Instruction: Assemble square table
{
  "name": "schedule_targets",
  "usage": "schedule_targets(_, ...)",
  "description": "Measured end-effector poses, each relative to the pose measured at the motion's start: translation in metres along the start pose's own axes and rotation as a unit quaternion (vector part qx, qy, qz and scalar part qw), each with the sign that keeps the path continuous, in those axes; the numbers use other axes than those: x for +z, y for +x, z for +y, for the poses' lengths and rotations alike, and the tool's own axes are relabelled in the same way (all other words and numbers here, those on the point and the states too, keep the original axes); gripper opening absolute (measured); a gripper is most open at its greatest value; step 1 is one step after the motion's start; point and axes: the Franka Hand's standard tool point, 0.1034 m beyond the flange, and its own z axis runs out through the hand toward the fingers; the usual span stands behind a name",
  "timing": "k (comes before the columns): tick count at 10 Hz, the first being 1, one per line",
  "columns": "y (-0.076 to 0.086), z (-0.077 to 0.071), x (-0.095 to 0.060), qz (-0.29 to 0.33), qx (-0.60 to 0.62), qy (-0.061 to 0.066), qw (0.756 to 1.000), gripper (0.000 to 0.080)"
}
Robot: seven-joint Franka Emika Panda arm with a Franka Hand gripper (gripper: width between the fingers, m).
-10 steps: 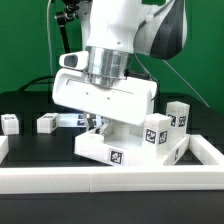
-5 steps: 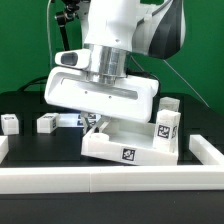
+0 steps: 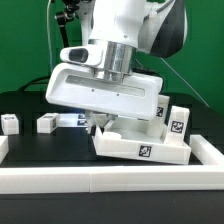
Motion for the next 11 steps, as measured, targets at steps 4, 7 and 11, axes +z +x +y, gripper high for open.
schedule_targets(4, 0.004, 0.002, -0.002, 0.006, -0.075, -0.005, 0.997, 0.0064)
schedule_targets(7, 0.017, 0.003, -0.005, 0.012, -0.176, -0.011, 0.984, 0.0064)
schedule_targets(11, 0.019, 0.008, -0.006, 0.014, -0.254, -0.018, 0.967, 0.0064)
